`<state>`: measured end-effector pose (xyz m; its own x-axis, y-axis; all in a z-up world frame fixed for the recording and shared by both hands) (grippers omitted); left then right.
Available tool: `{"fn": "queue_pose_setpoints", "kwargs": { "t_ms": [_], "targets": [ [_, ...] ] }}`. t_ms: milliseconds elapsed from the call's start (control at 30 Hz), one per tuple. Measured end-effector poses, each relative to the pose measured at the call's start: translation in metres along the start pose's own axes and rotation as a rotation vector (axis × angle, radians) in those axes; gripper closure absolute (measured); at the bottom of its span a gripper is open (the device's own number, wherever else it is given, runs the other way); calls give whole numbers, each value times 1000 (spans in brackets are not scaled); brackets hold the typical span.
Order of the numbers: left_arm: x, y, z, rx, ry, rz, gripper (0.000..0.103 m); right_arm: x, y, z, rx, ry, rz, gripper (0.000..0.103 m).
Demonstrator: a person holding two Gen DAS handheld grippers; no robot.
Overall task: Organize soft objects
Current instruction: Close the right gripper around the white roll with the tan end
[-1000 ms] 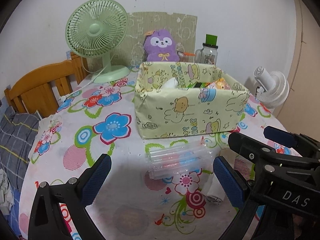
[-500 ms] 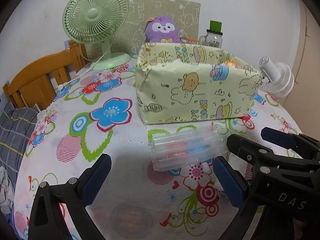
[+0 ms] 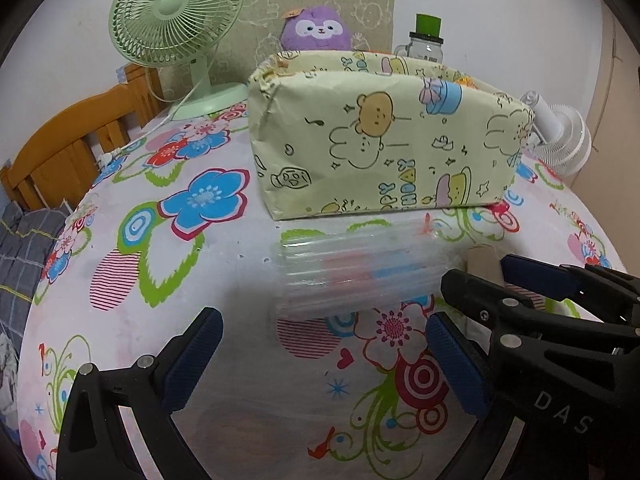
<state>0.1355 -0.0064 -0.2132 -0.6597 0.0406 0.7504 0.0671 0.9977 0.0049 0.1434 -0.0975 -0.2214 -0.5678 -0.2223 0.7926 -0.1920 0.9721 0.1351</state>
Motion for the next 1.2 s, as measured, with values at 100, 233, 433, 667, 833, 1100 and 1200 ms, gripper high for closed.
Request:
{"fn": "queue_pose_setpoints", "kwargs": {
  "t_ms": [100,233,433,667,833,1100,1200],
  "targets": [
    [-1,-2,1,-12,9,-8,1,-3,1,1,-3,8,-15,54],
    [-1,-6,2,-27,15,-7,1,-4,1,1,6,5,0,63],
    [-2,-12,2,-39,18,-1,1,-3,-2,1,6,-1,-2,77],
    [-1,-11,-3,-34,13,-4,1,3,-6,-2,0,-19,-3,84],
    [0,-11,-8,-20,8,3,1,7,-10,-6,-9,-35,-4,86],
    [-3,-14,-19,-22,2,3,1,14,-18,-16,-19,-57,-7,88],
    [-7,-13,-23,-21,10,-1,1,13,-20,-20,-25,-62,-6,88]
  ]
}}
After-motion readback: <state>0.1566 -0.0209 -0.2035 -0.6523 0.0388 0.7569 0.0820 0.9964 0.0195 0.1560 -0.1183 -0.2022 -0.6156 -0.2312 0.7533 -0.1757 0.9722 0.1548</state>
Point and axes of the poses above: each gripper's, at about its wrist camera, not at the fingertips, and x roughly against the way its jaws point, y to its left, z to its underside, the point moved 8 cm from there along -x, roughly the way its jaws point, and after that the axes turned 1 degree about -y, right-handed, at the moved point
